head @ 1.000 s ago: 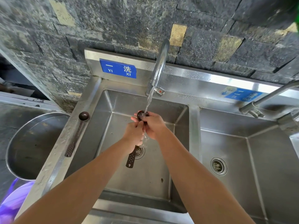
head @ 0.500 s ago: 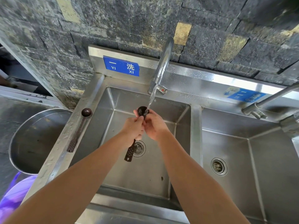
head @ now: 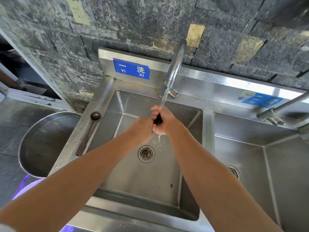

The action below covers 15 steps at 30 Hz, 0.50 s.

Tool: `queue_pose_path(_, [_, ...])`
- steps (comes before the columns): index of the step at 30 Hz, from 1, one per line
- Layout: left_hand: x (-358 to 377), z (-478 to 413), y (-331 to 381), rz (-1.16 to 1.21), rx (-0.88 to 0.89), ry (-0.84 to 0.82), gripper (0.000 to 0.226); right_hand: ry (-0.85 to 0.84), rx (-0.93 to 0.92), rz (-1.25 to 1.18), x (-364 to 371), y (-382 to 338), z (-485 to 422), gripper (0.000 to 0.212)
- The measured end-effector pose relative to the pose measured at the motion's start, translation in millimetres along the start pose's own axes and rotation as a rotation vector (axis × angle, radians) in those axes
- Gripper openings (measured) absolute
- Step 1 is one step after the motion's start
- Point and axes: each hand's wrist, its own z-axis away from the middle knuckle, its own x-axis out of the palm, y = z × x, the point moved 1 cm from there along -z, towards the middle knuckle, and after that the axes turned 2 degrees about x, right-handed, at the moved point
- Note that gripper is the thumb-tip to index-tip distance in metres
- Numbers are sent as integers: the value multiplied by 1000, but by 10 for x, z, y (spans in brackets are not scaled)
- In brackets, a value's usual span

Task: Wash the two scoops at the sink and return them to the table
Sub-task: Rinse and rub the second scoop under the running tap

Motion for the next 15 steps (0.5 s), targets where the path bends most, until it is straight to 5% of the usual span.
queue_pose_path(6, [22,16,191,-85,-90,115,36,416,-423,265,6,31,-185,43])
queue_pose_path(10, [61,-8,73,342,-127,18,32,389,-852,1058,-32,-65,-157,41])
queue_pose_path(12, [67,-3,12,358,-74,-28,35,262,-1098,1670,-61,-130,-123,18])
queue_pose_path(15, [11,2,-69,354,-28,-127,37,79,-1228,2404,-42,-182,-58,31])
